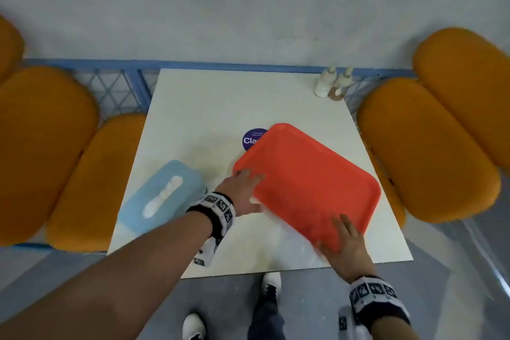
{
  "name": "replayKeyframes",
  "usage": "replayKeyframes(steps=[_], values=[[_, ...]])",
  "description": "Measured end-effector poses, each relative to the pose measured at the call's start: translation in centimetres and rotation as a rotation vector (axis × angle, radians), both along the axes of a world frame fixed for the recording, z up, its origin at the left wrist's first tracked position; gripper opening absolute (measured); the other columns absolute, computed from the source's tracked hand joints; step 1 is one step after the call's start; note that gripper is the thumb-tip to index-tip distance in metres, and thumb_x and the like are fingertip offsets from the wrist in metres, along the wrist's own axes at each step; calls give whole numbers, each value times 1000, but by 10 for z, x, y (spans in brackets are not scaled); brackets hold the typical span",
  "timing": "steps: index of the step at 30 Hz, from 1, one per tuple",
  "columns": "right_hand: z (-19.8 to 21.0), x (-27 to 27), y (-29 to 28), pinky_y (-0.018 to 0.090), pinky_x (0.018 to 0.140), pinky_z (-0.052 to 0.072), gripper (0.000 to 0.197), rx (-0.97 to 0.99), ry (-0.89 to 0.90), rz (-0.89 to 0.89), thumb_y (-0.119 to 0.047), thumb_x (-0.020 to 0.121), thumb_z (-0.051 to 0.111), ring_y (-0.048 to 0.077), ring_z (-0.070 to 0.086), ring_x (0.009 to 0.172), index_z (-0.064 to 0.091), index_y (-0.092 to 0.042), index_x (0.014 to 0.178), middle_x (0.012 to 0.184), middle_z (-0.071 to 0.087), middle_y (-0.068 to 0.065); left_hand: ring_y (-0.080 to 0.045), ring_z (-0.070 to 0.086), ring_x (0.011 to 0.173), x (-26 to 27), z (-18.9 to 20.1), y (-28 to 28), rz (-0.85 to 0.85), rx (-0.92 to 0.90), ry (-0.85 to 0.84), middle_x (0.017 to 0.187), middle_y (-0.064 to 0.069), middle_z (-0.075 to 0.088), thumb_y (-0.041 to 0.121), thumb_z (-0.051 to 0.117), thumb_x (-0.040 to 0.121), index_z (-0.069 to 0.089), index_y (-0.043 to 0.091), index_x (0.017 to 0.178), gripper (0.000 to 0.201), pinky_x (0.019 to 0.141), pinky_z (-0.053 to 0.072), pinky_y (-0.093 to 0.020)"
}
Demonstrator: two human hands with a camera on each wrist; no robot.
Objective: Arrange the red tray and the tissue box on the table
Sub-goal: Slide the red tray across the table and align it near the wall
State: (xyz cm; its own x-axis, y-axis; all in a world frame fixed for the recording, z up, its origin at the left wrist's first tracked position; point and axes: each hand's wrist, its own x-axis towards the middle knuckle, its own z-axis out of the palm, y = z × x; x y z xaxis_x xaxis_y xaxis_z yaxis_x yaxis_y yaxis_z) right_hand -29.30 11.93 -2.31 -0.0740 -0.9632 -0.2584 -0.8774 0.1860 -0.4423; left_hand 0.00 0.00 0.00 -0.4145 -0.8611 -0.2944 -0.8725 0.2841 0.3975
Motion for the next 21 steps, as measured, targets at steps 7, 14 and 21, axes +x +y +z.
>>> replayKeyframes(steps=[7, 14, 21], values=[[-48, -26, -2, 55, 112, 33, 64, 100, 168, 198, -57, 88, 45, 38, 31, 137, 38, -23, 141, 152, 36, 9, -38, 3, 148, -29, -41, -47, -75, 190, -303, 163, -8, 0, 58, 73, 71, 9, 36, 151, 104, 118, 22, -56], [-58, -48, -21, 53, 104, 42, 61, 47, 141, 365, -59, 89, 43, 42, 42, 129, 48, -22, 138, 147, 45, 13, -39, 10, 147, -18, -54, -66, 12, 280, -298, 163, -10, 6, 63, 66, 75, 15, 35, 150, 95, 120, 19, -49], [-52, -82, -133, 49, 117, 22, 63, 75, 208, 551, -48, 82, 40, 27, 24, 143, 35, -30, 142, 155, 31, 0, -39, 16, 145, -21, -67, -49, 276, 262, -276, 162, -7, 10, 62, 51, 84, 16, 34, 150, 80, 116, 29, -53]])
